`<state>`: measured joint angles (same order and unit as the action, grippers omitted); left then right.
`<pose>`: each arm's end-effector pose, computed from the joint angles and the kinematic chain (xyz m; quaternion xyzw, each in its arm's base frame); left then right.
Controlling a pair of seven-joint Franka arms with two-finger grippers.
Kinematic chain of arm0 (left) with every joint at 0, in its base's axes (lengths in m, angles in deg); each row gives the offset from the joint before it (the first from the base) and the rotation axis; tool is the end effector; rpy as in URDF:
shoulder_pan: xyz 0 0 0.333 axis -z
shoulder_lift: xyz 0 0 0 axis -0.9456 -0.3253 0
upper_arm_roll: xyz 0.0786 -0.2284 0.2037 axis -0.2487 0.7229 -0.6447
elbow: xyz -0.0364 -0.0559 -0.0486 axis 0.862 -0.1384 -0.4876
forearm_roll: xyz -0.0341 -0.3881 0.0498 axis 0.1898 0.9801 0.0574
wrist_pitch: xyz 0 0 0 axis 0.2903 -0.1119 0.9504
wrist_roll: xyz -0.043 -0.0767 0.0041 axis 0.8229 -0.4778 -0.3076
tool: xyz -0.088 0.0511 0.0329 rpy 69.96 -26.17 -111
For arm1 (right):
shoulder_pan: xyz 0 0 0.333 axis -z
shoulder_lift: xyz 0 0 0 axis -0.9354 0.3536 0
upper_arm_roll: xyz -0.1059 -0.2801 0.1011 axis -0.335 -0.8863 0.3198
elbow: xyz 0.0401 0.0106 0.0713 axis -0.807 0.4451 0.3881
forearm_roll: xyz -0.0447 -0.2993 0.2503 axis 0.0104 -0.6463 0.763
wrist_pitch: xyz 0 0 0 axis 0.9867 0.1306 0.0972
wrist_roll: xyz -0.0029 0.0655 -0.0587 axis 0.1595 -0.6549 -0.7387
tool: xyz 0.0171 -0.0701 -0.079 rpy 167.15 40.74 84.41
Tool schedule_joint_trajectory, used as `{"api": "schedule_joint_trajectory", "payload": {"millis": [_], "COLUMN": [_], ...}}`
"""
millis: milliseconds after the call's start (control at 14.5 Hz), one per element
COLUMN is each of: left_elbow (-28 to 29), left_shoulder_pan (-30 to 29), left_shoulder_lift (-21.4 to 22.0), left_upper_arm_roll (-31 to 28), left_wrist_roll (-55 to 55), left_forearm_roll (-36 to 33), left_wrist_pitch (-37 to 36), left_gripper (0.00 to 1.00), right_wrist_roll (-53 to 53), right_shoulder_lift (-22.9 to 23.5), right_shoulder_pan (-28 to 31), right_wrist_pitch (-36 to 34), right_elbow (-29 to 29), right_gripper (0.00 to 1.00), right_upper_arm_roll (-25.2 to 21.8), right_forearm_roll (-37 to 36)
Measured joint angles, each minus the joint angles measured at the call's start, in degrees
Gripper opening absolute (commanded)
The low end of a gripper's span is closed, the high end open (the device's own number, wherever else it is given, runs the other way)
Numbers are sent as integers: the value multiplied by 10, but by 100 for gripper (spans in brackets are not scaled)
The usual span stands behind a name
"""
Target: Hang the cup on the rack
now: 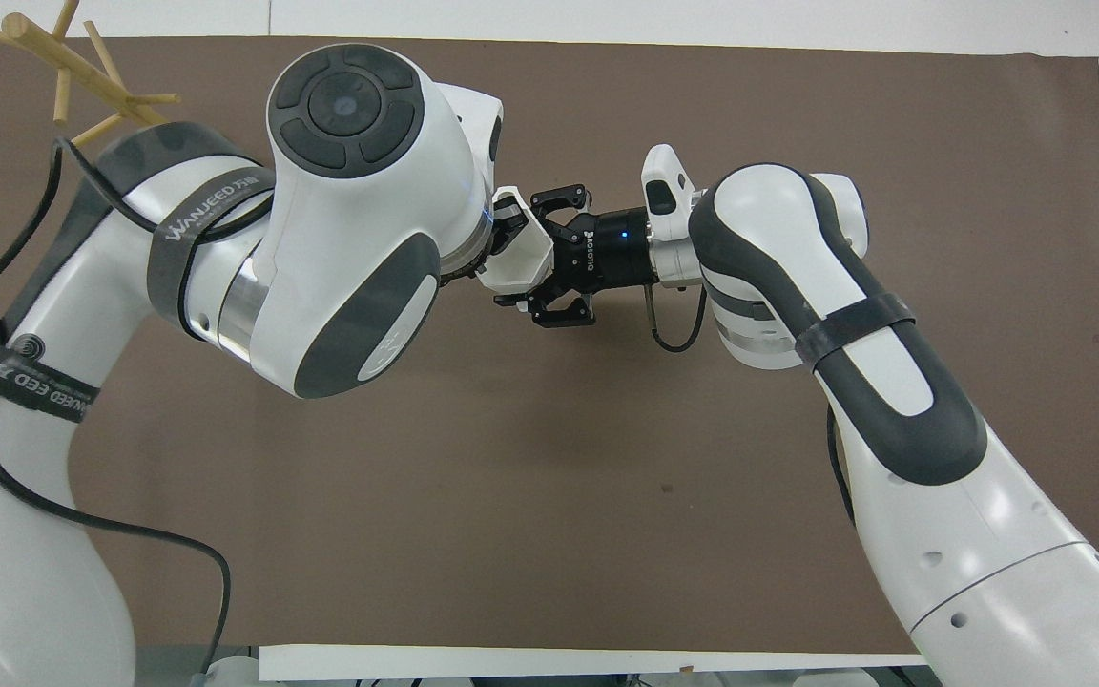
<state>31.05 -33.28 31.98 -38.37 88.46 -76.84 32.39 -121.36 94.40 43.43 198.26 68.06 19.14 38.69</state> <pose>0.5136 -0.4166 0.5186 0.9757 0.2170 0.0012 0.0308 0.5895 0.2904 0.3472 -0.6036 -0.5647 -0.3673 0.4264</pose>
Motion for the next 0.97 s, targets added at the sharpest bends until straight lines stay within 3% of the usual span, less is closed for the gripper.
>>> {"api": "schedule_joint_trajectory", "payload": {"millis": [345,621,966], "left_elbow": [0,16,200], "left_shoulder_pan": [0,-52,-169], "left_shoulder_lift": [0,17,124], "left_upper_arm_roll": [0,-15,-18], "left_wrist_roll": [68,88,75], "left_forearm_roll": [-32,-56,-56], "left_wrist_pitch": [4,46,275], "left_gripper": [0,0,0], "right_wrist_roll": [-2,-2,26], "right_shoulder_lift": [-1,-4,-54], "right_shoulder_pan": [20,136,289], "right_wrist_pitch": [-27,-131,-148], "right_elbow": [-3,-4,-14], "right_gripper": [100,100,100], "right_upper_arm_roll": [0,-3,-7], "right_forearm_roll": [-18,-160,-421]}}
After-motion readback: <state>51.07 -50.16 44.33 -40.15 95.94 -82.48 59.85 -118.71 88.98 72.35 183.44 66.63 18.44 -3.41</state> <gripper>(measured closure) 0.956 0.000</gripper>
